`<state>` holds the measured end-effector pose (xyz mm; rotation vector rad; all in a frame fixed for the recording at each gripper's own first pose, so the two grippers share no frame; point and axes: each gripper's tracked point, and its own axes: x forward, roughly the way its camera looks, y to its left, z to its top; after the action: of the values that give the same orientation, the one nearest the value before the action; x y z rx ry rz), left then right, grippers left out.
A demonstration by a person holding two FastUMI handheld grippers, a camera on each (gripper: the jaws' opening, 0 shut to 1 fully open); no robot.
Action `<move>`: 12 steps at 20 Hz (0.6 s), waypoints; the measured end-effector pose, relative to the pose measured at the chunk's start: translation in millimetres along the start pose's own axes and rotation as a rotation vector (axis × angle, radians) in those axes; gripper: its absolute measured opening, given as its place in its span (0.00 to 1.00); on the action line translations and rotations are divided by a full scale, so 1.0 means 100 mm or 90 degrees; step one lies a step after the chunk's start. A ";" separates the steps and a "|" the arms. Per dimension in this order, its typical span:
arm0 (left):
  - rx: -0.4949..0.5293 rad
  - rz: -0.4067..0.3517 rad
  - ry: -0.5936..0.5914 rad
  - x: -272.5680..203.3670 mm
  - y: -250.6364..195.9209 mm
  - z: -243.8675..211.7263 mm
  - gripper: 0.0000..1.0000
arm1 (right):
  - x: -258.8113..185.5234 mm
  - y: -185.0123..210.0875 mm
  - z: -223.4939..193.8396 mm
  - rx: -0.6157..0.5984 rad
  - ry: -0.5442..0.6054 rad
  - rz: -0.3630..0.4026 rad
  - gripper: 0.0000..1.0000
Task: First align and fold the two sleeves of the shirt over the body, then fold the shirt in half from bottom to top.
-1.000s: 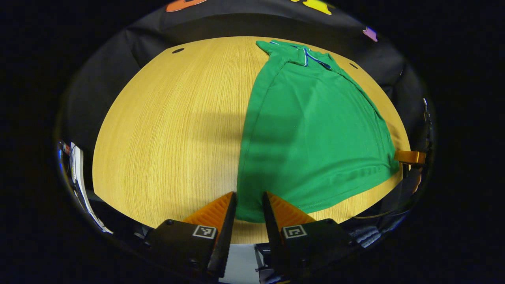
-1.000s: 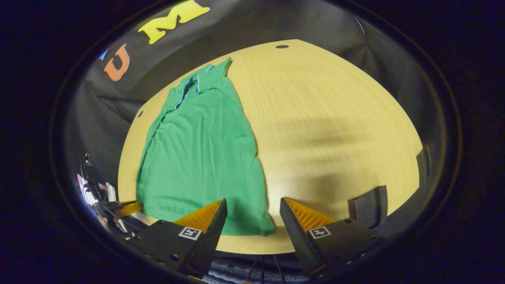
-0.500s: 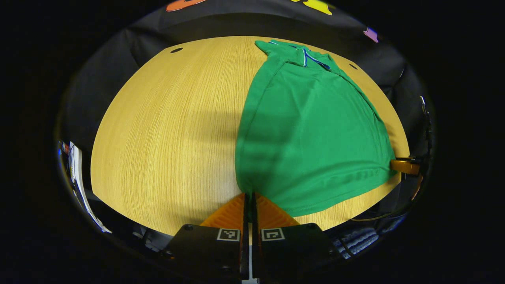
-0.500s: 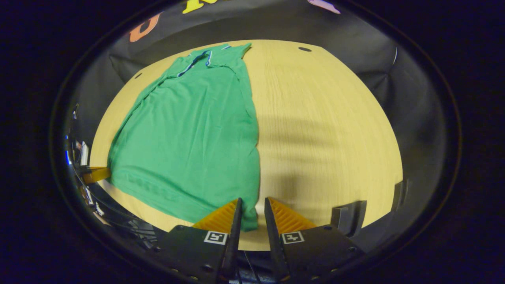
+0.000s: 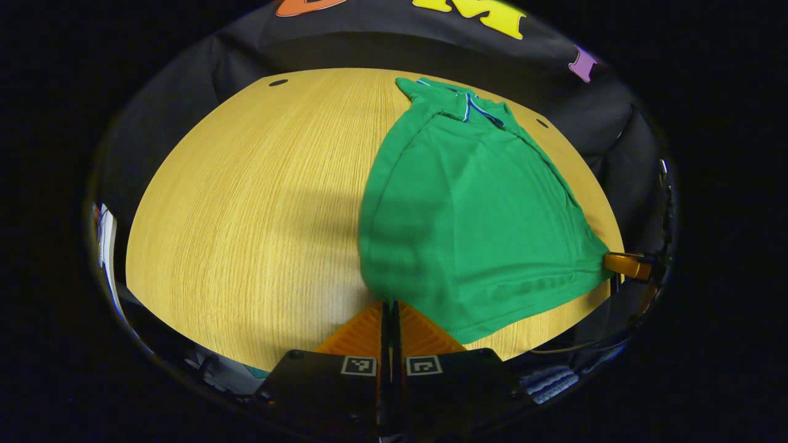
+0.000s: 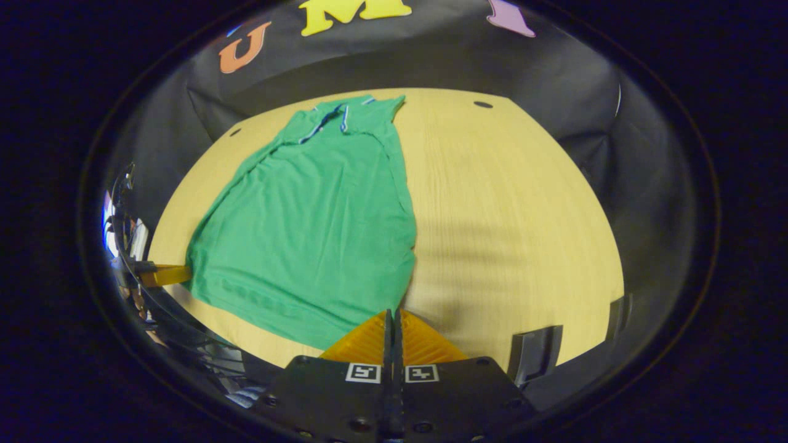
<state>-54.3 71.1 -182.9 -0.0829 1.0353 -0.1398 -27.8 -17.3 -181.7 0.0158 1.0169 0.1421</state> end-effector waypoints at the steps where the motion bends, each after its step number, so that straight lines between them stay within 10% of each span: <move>1: 0.004 0.003 -0.023 -0.04 -0.01 0.04 0.04 | -0.08 0.02 0.04 0.001 -0.018 0.007 0.00; 12: 0.067 -0.007 -0.252 -0.49 -0.34 0.82 0.03 | -0.36 0.21 0.46 0.036 -0.103 0.072 0.00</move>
<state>-10.9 45.1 -94.9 -0.0193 0.6320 -0.1797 -10.1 1.0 -125.1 0.1352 0.8586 0.2116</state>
